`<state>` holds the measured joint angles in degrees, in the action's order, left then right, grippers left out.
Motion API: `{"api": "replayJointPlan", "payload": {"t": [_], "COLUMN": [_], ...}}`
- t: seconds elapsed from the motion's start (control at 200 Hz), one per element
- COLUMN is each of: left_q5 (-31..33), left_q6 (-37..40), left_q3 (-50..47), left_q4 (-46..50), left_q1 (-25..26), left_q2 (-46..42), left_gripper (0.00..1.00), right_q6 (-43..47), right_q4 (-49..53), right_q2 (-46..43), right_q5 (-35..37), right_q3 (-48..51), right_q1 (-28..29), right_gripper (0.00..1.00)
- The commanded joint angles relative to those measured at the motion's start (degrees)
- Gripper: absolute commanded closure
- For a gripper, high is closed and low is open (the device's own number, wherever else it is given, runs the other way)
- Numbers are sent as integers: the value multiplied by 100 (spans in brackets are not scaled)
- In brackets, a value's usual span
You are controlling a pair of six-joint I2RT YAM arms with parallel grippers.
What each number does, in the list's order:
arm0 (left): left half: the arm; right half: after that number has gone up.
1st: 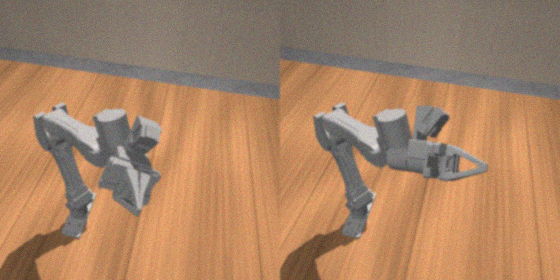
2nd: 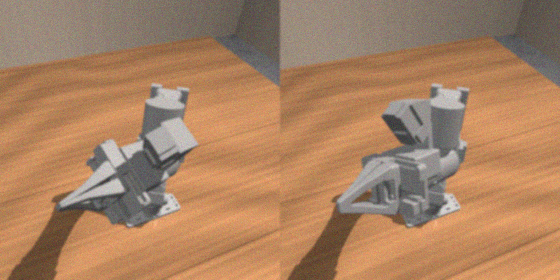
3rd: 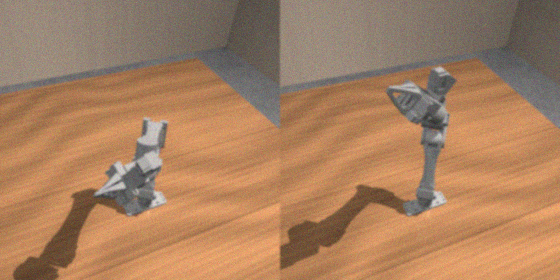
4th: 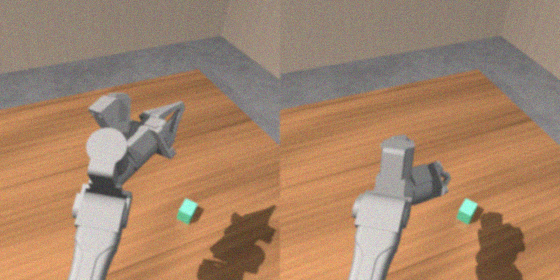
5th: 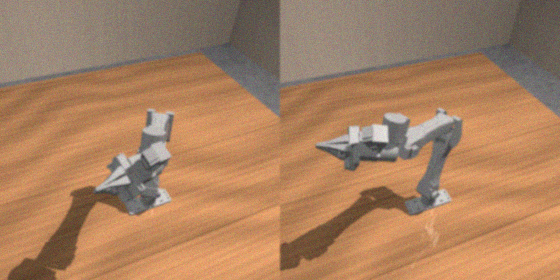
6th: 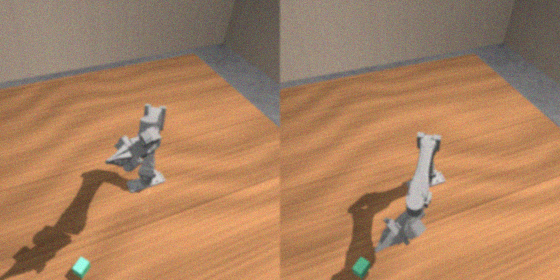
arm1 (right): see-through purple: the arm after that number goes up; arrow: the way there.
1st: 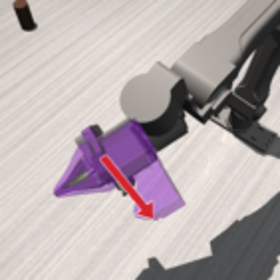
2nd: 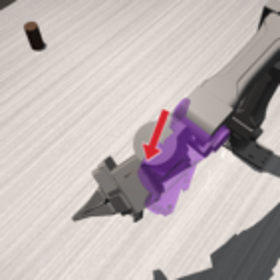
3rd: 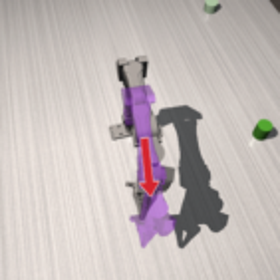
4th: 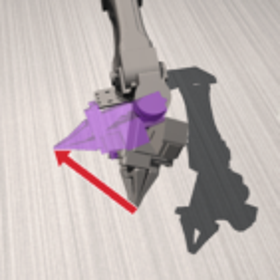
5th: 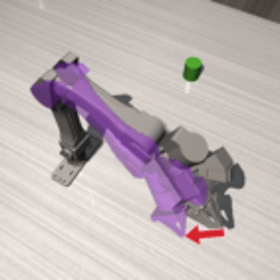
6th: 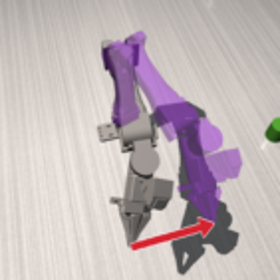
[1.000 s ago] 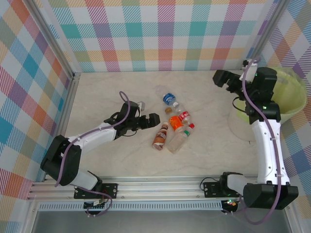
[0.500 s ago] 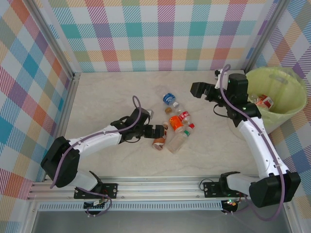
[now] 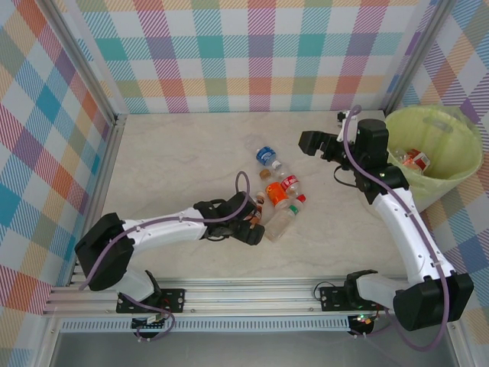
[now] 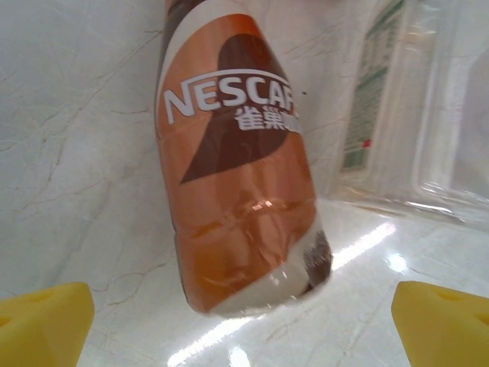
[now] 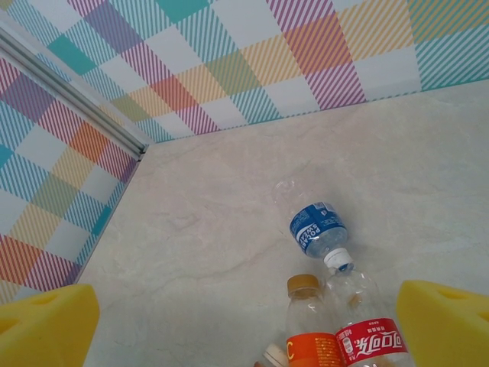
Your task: Put the plastic bottles in the bin
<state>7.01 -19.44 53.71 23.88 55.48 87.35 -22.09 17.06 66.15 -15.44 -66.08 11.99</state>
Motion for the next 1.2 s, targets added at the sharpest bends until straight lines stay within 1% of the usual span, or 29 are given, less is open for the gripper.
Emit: {"api": "replayJointPlan", "payload": {"t": [0.0, 0.13, 0.32, 0.505, 0.555, 0.73, 0.88, 0.95, 0.99, 1.195], "left_q5": [361, 425, 198, 38, 49, 49, -126, -149, -160, -149], "left_q6": [62, 235, 380, 311, 262, 152, 151, 146, 143, 61], "left_q3": [235, 372, 384, 403, 434, 390, 193, 99, 42, -323], "left_q4": [84, 41, -244, -422, -395, -474, -719, -752, -982, -1372], "left_q1": [53, 50, 46, 42, 44, 41, 41, 35, 33, -101], "left_q2": [270, 590, 841, 1179, 1212, 1137, 948, 827, 758, 233], "left_gripper": [0, 2, 3, 11, 14, 36, 48, 51, 52, 53], "right_q6": [-12, 137, 249, 231, 217, 112, -94, -149, -170, -217], "right_q4": [-217, -239, -237, -215, -206, -250, -315, -381, -430, -618], "right_q2": [-107, -135, -216, -234, -234, -218, -149, -129, -127, -122], "right_q5": [17, -75, -93, -82, -65, -30, 22, 14, 29, -70], "right_q3": [66, 93, 180, 210, 201, 208, 193, 190, 205, 280], "right_q1": [57, 108, 188, 207, 207, 207, 208, 210, 207, 210], "right_gripper": [0, 0, 0, 0, 0, 0, 0, 0, 0, 0]}}
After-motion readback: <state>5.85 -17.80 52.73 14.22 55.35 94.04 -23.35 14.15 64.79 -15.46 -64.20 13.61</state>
